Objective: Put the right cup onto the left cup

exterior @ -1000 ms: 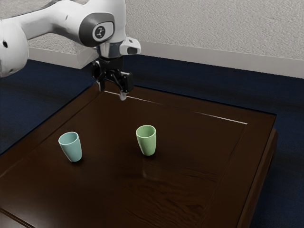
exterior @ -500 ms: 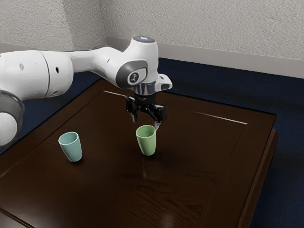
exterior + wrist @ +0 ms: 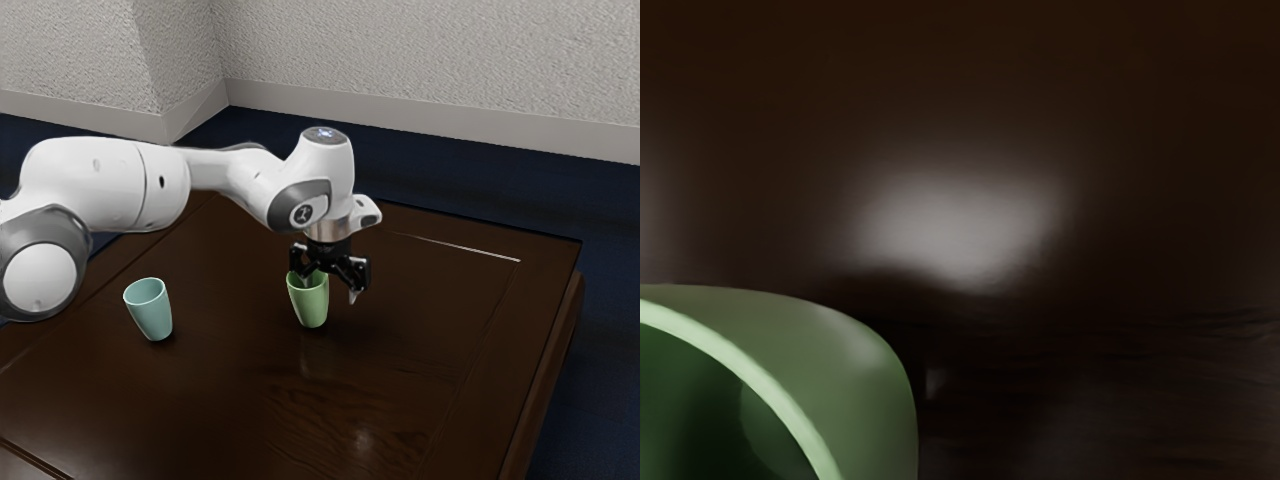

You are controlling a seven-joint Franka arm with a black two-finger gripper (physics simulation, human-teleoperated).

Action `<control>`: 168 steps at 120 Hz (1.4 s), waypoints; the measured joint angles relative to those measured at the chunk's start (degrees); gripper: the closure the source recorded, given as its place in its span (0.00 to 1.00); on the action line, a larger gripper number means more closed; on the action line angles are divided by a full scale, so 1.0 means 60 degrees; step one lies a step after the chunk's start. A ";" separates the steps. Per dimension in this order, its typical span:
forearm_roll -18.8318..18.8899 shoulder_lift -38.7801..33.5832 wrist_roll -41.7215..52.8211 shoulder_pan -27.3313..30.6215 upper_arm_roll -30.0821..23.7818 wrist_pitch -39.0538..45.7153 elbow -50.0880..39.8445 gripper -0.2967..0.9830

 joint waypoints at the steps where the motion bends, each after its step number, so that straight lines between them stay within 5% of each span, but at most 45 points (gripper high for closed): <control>1: 0.0002 0.0019 -0.0017 0.0001 0.0004 0.0012 -0.0002 0.29; 34: 0.0034 0.0112 -0.0429 -0.0003 0.0095 0.0151 0.0009 0.65; 55: 0.0038 0.0074 -0.0597 -0.0006 0.0114 0.0143 0.0015 0.78; 105: 0.0061 -0.1404 -0.0838 -0.0083 0.0206 -0.0597 -0.0113 0.83; 132: -0.0016 -0.4117 -0.0888 -0.0081 0.1224 -0.1886 -0.1296 0.84; 168: -0.0389 -0.5370 -0.0262 0.0044 0.3081 -0.2784 -0.2593 0.84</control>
